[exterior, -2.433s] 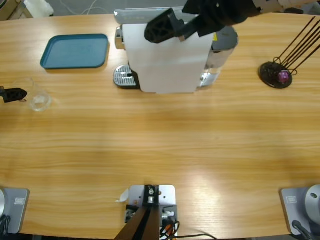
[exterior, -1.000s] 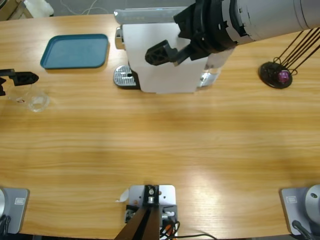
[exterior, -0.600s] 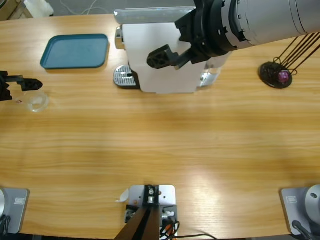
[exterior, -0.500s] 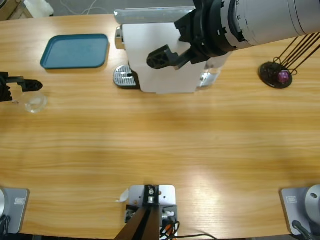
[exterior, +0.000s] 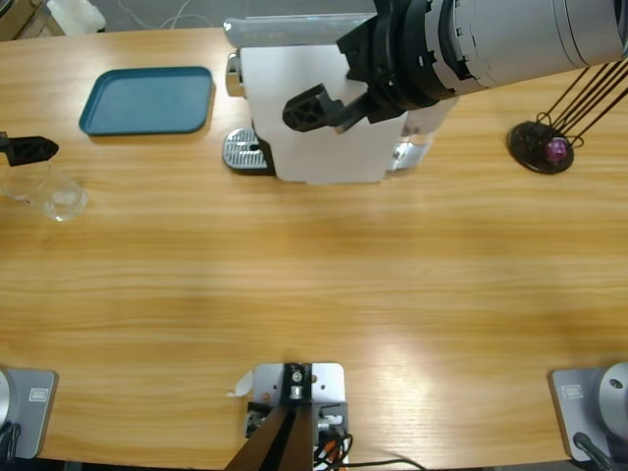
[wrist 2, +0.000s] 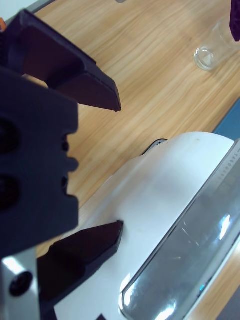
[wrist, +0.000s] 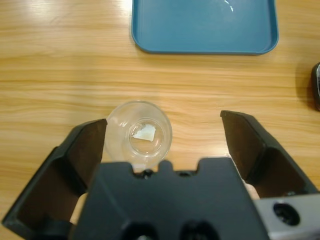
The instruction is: Pour coffee
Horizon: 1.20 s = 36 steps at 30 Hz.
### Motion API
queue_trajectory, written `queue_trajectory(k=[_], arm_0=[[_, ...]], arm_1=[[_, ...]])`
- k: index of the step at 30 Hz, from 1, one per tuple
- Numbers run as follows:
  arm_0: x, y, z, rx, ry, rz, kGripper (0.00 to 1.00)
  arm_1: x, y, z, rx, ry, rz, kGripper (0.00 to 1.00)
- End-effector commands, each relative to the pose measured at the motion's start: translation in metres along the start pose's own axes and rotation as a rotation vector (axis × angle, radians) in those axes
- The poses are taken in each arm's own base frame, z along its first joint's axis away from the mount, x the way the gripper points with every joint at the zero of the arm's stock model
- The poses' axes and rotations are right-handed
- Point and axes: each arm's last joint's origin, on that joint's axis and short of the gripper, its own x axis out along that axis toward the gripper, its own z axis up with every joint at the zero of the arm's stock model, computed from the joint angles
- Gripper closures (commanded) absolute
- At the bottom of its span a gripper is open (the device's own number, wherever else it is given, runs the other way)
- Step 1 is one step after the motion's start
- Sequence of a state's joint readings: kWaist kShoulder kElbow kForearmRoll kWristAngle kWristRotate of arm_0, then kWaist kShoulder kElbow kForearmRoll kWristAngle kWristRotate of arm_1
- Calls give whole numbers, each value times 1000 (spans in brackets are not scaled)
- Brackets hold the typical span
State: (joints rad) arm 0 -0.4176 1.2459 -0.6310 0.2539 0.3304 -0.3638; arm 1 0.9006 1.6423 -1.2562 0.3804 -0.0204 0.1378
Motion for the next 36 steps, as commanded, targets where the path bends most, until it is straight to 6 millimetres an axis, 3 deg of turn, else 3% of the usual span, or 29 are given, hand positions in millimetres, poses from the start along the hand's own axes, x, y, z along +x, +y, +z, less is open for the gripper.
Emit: queue_trajectory(k=[1,25,30,34,36], arm_0=[[16,12,-22,2,113,77,9],[60,9,-10,-9,191,124,17],[63,8,-10,-2,199,106,245],[59,15,-12,-34,202,72,564],[57,17,-12,-39,193,70,804]], arm_1=[[17,1,-14,8,66,8,0],[25,2,-14,9,77,26,0],[24,2,-14,9,75,26,0],[23,2,-15,12,73,24,0],[23,1,-15,13,74,24,0]])
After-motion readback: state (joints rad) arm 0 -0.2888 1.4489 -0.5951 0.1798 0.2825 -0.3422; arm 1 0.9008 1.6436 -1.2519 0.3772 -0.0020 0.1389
